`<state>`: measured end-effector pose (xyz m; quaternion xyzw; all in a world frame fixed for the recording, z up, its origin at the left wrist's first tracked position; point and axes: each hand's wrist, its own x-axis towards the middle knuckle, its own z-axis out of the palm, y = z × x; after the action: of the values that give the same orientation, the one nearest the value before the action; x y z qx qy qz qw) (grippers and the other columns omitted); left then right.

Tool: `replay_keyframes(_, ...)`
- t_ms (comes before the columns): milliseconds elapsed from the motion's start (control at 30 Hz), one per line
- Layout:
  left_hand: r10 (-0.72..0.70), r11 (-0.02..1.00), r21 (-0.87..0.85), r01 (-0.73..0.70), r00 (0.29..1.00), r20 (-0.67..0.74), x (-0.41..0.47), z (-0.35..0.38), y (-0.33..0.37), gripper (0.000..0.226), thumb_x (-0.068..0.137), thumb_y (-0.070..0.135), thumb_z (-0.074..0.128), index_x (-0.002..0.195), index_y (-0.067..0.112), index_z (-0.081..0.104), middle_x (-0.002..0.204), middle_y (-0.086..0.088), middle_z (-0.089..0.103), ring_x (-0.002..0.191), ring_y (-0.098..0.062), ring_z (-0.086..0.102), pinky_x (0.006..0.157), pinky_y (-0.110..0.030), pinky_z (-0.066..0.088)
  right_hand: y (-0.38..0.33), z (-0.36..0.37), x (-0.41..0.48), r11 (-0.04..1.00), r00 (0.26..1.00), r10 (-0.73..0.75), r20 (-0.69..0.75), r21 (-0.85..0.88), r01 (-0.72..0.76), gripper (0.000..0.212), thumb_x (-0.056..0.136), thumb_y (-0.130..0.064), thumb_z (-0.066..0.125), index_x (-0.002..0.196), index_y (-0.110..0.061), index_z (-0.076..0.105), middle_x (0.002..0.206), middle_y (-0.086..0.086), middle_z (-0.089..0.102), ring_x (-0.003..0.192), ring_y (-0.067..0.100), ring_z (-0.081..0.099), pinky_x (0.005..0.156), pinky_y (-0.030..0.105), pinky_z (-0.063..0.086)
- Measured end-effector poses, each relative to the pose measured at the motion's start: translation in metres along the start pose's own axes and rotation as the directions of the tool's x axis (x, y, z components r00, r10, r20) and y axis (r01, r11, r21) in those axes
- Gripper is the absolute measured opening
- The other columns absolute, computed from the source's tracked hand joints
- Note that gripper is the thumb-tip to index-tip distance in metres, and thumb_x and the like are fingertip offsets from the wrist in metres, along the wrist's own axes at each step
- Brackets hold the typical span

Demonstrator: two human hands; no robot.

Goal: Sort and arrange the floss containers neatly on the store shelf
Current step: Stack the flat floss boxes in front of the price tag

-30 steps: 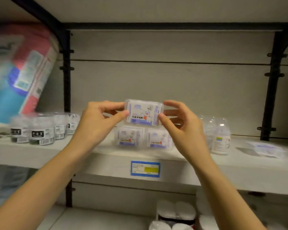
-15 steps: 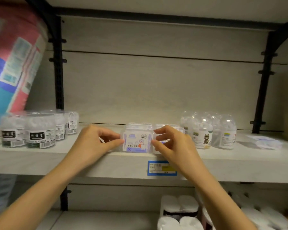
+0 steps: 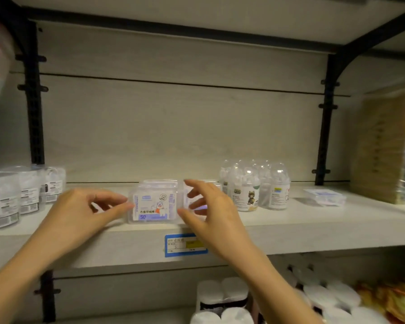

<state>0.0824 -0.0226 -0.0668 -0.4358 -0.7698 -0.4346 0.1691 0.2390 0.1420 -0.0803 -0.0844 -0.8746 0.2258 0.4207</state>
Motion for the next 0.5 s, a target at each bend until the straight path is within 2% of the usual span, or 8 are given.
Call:
replay_keyframes(67,0.006,1.000,0.008,-0.006,0.997,-0.072,-0.005,0.000,0.003,0.034,0.056,0.083,0.053,0.075,0.058,0.065,0.066,0.016,0.068,0.071,-0.010,0.060,0.061,-0.031,0.048,0.007,-0.018,-0.012,0.998,0.997,-0.054,-0.064,0.013,0.055,0.046,0.086,-0.031,0.060,0.129,-0.031,0.046,0.112,-0.013,0.054,0.098,0.000,0.053,0.087,0.020,0.049)
replay_keyframes(133,0.012,1.000,0.001,-0.011,0.998,-0.061,-0.006,0.009,0.004,0.057,0.055,0.092,0.039,0.086,0.052,0.065,0.077,0.016,0.068,0.076,-0.012,0.061,0.067,-0.034,0.048,0.020,-0.046,-0.023,0.997,0.990,-0.074,-0.122,-0.012,0.073,0.033,0.084,-0.034,0.059,0.117,-0.031,0.055,0.106,-0.015,0.059,0.096,0.001,0.056,0.084,0.023,0.049)
replay_keyframes(167,0.029,0.999,-0.020,-0.030,0.999,-0.042,-0.006,0.015,0.010,0.061,0.057,0.091,0.039,0.087,0.046,0.066,0.079,0.015,0.068,0.077,-0.014,0.062,0.070,-0.034,0.047,0.028,-0.063,-0.027,0.998,0.988,-0.063,-0.143,-0.020,0.061,0.027,0.084,-0.034,0.058,0.110,-0.031,0.059,0.102,-0.015,0.062,0.094,0.002,0.058,0.082,0.025,0.050)
replay_keyframes(267,0.129,0.990,-0.051,-0.130,0.992,-0.009,-0.010,0.044,0.067,0.055,0.063,0.085,0.041,0.082,0.040,0.068,0.077,0.018,0.068,0.073,-0.010,0.063,0.066,-0.031,0.048,0.059,-0.117,-0.038,0.999,0.989,0.025,-0.147,-0.042,-0.031,0.010,0.085,-0.029,0.062,0.094,-0.030,0.066,0.087,-0.015,0.067,0.084,-0.001,0.061,0.076,0.023,0.052)
replay_keyframes(367,0.264,0.962,-0.097,-0.256,0.961,0.084,-0.020,0.085,0.134,0.045,0.067,0.079,0.043,0.083,0.044,0.068,0.077,0.023,0.068,0.073,-0.005,0.062,0.066,-0.028,0.048,0.096,-0.171,-0.044,0.989,0.986,0.110,-0.126,-0.086,-0.122,0.009,0.085,-0.025,0.062,0.090,-0.029,0.068,0.081,-0.019,0.066,0.078,-0.001,0.060,0.067,0.015,0.048)
replay_keyframes(433,0.316,0.945,-0.139,-0.295,0.932,0.175,-0.020,0.116,0.167,0.034,0.070,0.068,0.049,0.088,0.045,0.068,0.086,0.026,0.068,0.082,-0.001,0.063,0.072,-0.026,0.052,0.124,-0.203,-0.038,0.978,0.976,0.172,-0.135,-0.097,-0.186,0.010,0.086,-0.022,0.062,0.092,-0.027,0.068,0.082,-0.017,0.066,0.079,0.003,0.063,0.069,0.017,0.050)
replay_keyframes(500,0.321,0.940,-0.198,-0.278,0.916,0.241,-0.013,0.152,0.196,0.016,0.081,0.046,0.057,0.088,0.040,0.070,0.094,0.027,0.067,0.090,0.000,0.062,0.081,-0.023,0.051,0.157,-0.233,-0.027,0.961,0.967,0.235,-0.102,-0.124,-0.247,0.015,0.086,-0.021,0.062,0.100,-0.022,0.066,0.092,-0.011,0.066,0.090,0.010,0.063,0.078,0.022,0.050)
